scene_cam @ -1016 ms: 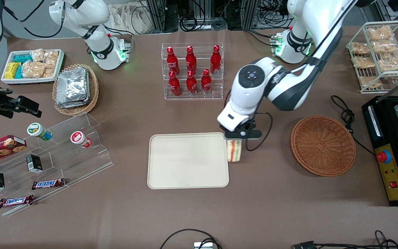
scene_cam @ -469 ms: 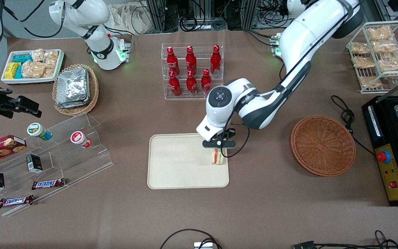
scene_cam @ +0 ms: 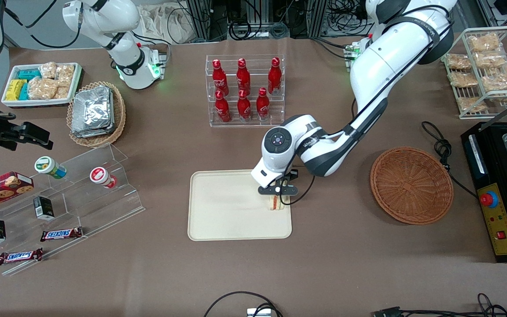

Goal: Place sandwich from basket to tray
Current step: 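Lower the sandwich onto the tray and open the left gripper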

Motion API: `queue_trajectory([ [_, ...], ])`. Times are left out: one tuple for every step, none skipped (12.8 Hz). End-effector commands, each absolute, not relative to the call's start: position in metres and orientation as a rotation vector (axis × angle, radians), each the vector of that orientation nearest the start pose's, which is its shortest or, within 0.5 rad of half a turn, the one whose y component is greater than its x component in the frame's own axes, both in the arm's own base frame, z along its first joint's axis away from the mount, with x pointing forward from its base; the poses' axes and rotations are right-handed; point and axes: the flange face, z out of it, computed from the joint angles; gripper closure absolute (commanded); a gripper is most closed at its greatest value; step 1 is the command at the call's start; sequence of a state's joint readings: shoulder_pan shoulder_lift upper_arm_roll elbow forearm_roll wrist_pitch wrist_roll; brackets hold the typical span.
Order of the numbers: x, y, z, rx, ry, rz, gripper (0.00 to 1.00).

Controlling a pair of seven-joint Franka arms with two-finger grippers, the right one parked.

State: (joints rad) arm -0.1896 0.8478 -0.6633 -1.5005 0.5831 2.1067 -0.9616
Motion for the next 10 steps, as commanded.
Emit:
queue_trajectory([
  [0.544, -0.462, 0.233, -3.104, 0.063, 0.007, 0.66],
  [0.544, -0.462, 0.232, -3.104, 0.061, 0.009, 0.44],
  [0.543, -0.463, 0.232, -3.103, 0.04, 0.005, 0.16],
  [0.543, -0.463, 0.232, -3.101, 0.005, 0.0, 0.01],
  [0.544, -0.463, 0.234, -3.097, -0.01, -0.018, 0.01],
  [0.545, -0.462, 0.238, -3.097, -0.041, -0.029, 0.0],
  [0.548, -0.46, 0.247, -3.096, -0.057, -0.04, 0.0],
  [0.556, -0.458, 0.264, -3.103, -0.084, -0.07, 0.0],
  [0.56, -0.454, 0.277, -3.088, -0.106, -0.071, 0.0],
  [0.562, -0.447, 0.284, -3.056, -0.143, -0.058, 0.0],
])
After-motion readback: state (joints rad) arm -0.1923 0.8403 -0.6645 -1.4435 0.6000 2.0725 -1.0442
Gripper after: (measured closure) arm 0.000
